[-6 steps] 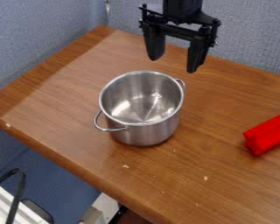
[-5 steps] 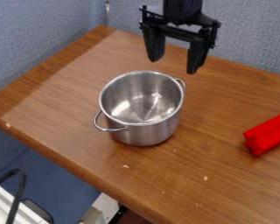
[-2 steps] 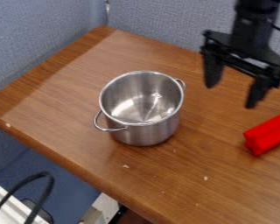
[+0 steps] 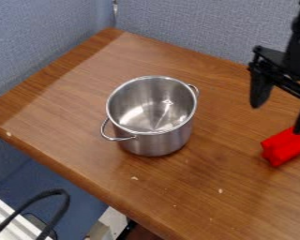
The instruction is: Put the red object in the metal pot
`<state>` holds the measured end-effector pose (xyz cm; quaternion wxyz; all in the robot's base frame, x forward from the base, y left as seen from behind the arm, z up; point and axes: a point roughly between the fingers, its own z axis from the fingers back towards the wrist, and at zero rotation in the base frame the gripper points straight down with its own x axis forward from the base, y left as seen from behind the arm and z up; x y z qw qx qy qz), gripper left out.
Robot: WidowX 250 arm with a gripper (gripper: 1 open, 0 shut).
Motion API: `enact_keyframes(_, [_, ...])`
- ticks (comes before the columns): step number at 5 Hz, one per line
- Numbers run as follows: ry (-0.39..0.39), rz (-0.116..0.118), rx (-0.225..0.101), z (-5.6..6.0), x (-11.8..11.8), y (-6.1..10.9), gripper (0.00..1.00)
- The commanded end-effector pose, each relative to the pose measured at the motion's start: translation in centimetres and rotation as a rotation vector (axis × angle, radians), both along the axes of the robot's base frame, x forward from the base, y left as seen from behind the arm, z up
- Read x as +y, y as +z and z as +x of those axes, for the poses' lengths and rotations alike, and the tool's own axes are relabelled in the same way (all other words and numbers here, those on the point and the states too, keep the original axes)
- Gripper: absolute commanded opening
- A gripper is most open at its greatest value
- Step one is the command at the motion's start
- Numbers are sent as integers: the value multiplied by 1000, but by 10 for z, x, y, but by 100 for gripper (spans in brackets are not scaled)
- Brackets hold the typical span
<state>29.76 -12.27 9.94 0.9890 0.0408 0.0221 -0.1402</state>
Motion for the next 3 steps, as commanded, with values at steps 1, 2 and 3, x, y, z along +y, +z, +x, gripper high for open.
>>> enact_keyframes(1, [-46, -7, -51, 9, -12, 6, 100])
enact_keyframes(2, [-63, 6, -42, 13, -15, -6, 100])
enact_keyframes(3, [-85, 10, -56, 19, -16, -18, 100])
